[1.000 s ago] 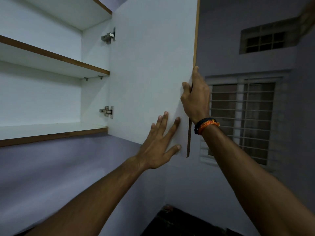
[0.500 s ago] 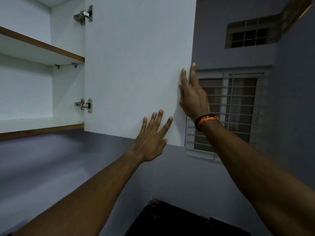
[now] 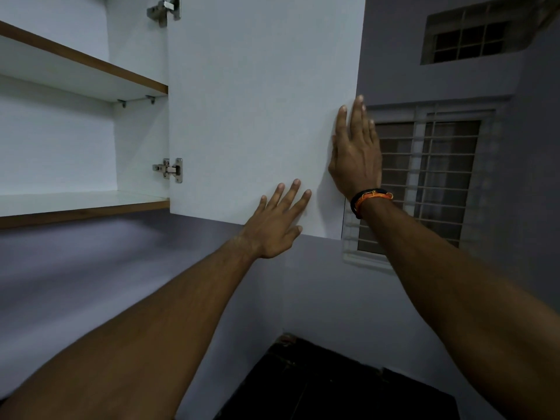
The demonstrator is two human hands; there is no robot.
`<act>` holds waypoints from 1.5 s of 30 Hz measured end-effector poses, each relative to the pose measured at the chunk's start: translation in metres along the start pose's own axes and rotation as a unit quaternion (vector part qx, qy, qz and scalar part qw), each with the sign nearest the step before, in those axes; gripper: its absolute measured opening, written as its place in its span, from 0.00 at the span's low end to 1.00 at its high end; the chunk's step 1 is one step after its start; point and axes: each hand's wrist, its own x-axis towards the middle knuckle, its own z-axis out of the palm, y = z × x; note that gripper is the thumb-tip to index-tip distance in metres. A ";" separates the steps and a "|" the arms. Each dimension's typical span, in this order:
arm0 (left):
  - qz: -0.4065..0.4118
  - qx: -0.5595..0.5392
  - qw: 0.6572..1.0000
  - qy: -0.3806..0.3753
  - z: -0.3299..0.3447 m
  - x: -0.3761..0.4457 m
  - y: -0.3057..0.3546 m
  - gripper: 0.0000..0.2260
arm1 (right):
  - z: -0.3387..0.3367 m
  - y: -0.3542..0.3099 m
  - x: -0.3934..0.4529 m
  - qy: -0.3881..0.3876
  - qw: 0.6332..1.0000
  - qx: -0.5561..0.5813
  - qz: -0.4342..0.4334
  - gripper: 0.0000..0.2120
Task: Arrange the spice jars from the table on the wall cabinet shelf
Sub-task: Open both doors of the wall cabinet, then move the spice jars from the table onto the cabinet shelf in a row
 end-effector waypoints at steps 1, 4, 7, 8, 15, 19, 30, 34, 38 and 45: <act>-0.005 -0.007 1.000 -0.005 -0.003 -0.003 0.001 0.32 | -0.001 -0.004 -0.002 -0.001 1.000 0.000 0.006 0.29; -0.027 -0.014 0.999 -0.017 -0.010 -0.012 0.003 0.31 | -0.007 -0.018 -0.009 -0.005 1.000 -0.005 0.014 0.30; -0.056 -0.012 0.998 -0.023 -0.014 -0.032 -0.001 0.30 | -0.012 -0.037 -0.023 -0.006 1.000 -0.018 0.006 0.30; -0.064 -0.014 0.998 -0.026 -0.015 -0.040 -0.003 0.30 | -0.013 -0.043 -0.028 -0.014 1.000 -0.014 -0.005 0.31; -0.148 -0.029 0.987 -0.055 -0.010 -0.145 -0.026 0.31 | -0.004 -0.132 -0.100 -0.105 0.978 0.175 -0.042 0.26; -0.218 -0.038 0.972 -0.076 -0.009 -0.213 -0.042 0.31 | 0.011 -0.195 -0.141 -0.174 0.947 0.267 -0.041 0.26; -0.453 -0.058 0.883 -0.109 -0.016 -0.432 -0.057 0.30 | 0.024 -0.346 -0.291 -0.379 0.819 0.412 -0.127 0.23; -0.518 -0.074 0.843 -0.125 -0.005 -0.503 -0.038 0.31 | 0.009 -0.382 -0.358 -0.457 0.746 0.451 -0.179 0.21; -0.577 -0.097 0.798 -0.146 0.011 -0.563 -0.015 0.31 | -0.009 -0.408 -0.411 -0.512 0.697 0.451 -0.220 0.20; -0.649 -0.138 0.736 -0.133 0.036 -0.627 0.048 0.28 | -0.042 -0.419 -0.491 -0.568 0.631 0.448 -0.282 0.15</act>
